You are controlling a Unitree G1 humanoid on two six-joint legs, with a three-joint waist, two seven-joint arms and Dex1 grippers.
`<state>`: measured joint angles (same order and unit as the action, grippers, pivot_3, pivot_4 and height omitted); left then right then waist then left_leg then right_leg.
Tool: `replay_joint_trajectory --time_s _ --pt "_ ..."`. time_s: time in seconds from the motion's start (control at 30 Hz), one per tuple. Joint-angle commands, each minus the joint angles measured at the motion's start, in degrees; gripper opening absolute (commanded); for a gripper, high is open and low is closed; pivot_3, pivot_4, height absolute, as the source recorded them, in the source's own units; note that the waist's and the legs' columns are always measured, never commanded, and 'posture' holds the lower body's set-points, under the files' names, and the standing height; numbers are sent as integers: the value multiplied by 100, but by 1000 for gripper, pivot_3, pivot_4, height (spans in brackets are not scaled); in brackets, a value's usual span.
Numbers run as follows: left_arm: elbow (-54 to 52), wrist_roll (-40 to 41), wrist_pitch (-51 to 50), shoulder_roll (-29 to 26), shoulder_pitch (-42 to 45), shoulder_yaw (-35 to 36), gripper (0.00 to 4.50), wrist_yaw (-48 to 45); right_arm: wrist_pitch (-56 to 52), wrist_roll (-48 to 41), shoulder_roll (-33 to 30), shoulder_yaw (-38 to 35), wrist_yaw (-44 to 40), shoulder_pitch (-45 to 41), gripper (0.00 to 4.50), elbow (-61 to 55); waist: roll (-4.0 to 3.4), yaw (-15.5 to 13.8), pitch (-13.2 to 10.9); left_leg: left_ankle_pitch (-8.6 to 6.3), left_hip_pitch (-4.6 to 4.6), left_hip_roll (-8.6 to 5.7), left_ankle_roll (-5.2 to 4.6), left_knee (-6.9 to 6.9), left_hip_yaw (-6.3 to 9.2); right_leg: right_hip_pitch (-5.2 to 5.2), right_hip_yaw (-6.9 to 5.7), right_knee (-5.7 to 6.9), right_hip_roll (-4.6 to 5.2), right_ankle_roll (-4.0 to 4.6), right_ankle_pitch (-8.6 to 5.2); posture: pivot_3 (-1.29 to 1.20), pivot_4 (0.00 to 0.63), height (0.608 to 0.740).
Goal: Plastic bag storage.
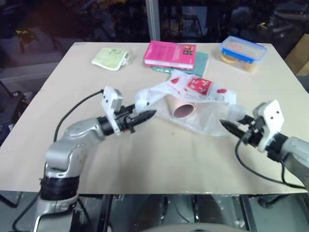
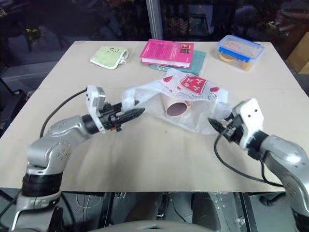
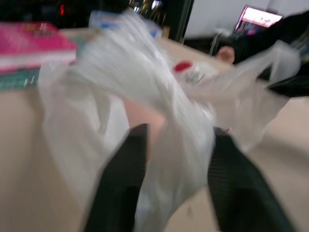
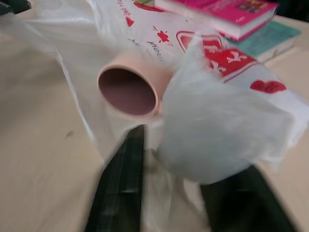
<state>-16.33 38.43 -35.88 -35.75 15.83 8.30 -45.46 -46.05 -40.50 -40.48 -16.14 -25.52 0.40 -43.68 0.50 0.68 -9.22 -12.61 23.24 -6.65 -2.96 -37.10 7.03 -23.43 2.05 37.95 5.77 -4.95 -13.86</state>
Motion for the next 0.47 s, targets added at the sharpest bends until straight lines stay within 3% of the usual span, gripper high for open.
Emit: replay_joint_trajectory --time_s 0.03,0.1,0.27,0.47 --pt "-331 -180 330 -258 -408 335 3824 -95 74 -248 -250 -707 -354 595 3700 -644 0 -33 0 0 3 0 0 0 1 0 -1 -3 1 0 0 0 150 740" --pt "-346 -436 568 -411 -815 482 4500 -91 43 -370 -360 -1142 -591 1212 4454 -905 1 -72 1 -2 5 -1 -2 3 0 -1 -2 -7 5 0 0 0 150 740" --pt "-297 -529 847 -586 -1730 1018 4500 -232 464 155 -437 -2188 -1255 2702 4454 -953 2 -157 4 -8 19 -1 -8 15 -4 -15 -2 -21 11 0 -1 0 150 740" --pt "-121 -464 776 -580 -1840 1335 4500 -187 942 596 -456 -2344 -1594 3056 4454 -467 5 -159 3 -23 25 0 15 -4 -2 -7 -11 -26 14 11 -9 0 150 740"
